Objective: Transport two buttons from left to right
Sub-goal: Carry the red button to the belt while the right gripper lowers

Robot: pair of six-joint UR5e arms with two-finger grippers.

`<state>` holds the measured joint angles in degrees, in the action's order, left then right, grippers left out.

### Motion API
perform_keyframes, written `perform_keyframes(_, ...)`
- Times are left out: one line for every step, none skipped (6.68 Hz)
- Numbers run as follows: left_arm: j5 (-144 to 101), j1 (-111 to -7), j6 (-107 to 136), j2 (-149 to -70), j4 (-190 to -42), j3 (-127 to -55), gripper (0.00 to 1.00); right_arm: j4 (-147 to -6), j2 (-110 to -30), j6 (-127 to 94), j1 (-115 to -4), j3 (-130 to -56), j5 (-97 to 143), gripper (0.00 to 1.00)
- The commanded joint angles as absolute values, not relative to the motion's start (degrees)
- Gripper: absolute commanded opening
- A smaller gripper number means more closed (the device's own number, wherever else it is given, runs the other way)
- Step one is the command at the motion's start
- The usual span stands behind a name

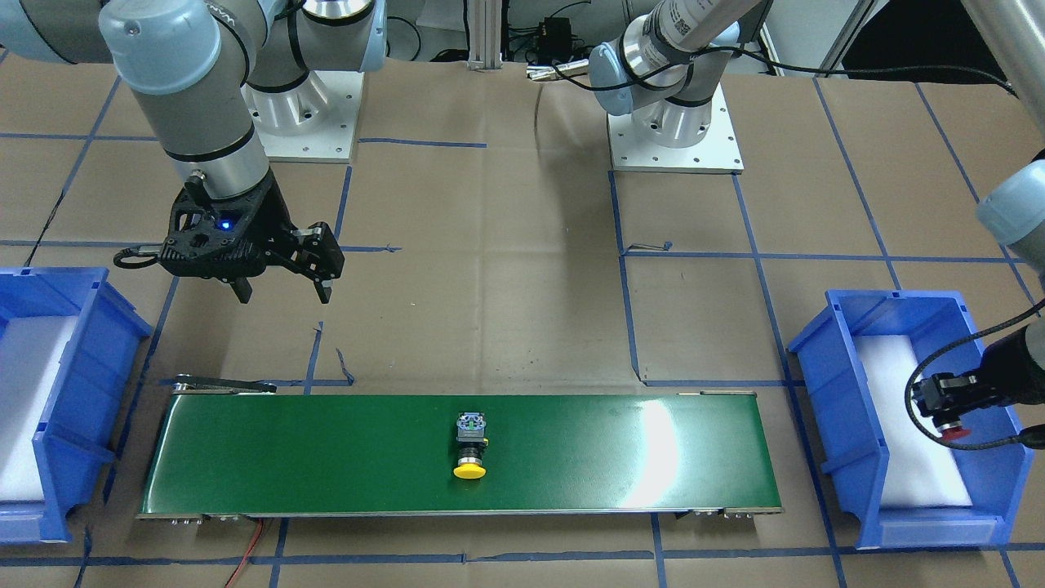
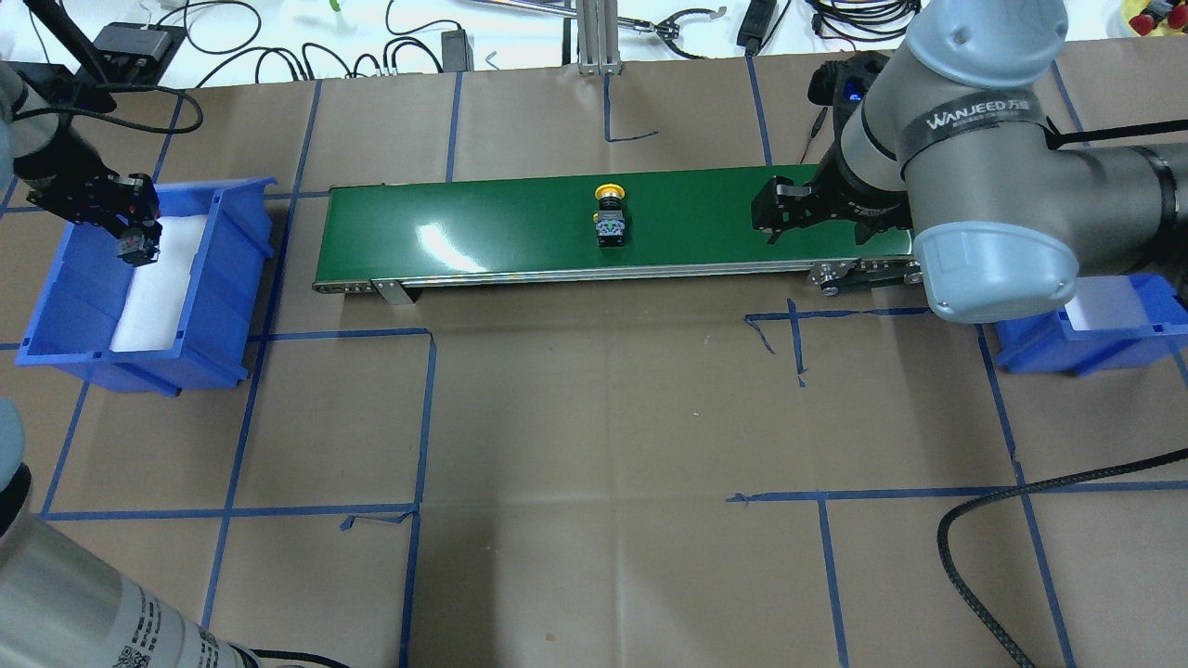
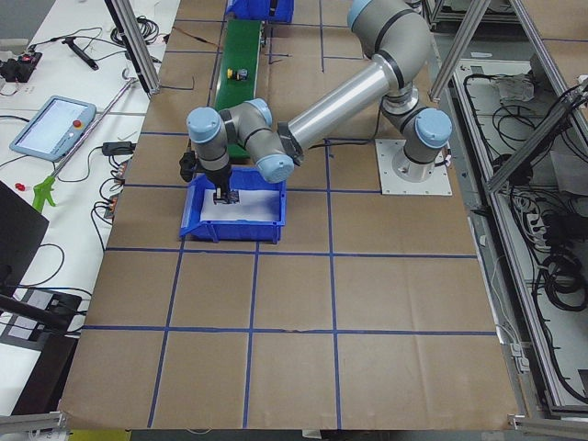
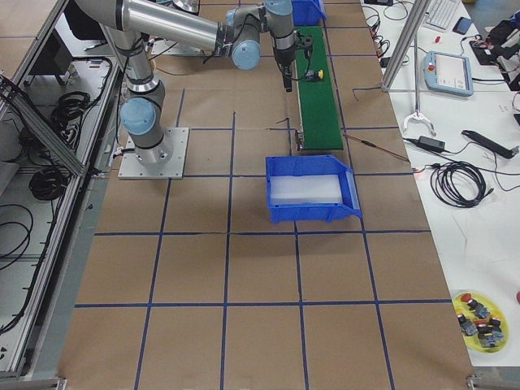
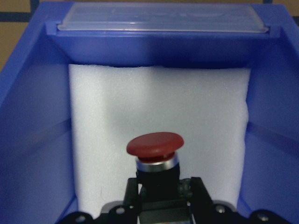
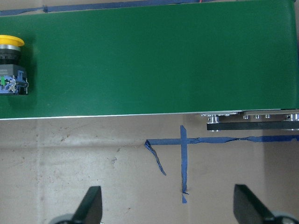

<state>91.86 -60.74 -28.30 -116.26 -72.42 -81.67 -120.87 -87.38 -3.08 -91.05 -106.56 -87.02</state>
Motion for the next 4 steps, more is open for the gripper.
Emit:
perform_keyframes(94.47,-60.82,-28.21,-110.15,-84.05,-77.20,0.00,-124.16,-85.80,-3.08,-91.05,-106.09,-84.14,1.00)
perform_keyframes(94.57,-60.99,-27.60,-109.00,-89.51,-73.77,0.00,-124.45,-83.35,-2.90,-90.97,-105.04,-80.54,1.00)
perform_keyframes(94.22,-62.04,-26.99,-109.16,-90.78,-72.35,0.00,-124.45,-82.36,-2.73,-90.97,-104.25,-81.20,1.00)
perform_keyframes(93.87,-63.88,-26.72,-109.16,-90.53,-72.33,0.00,-124.54,-80.27,-2.90,-90.97,-103.98,-80.69,1.00)
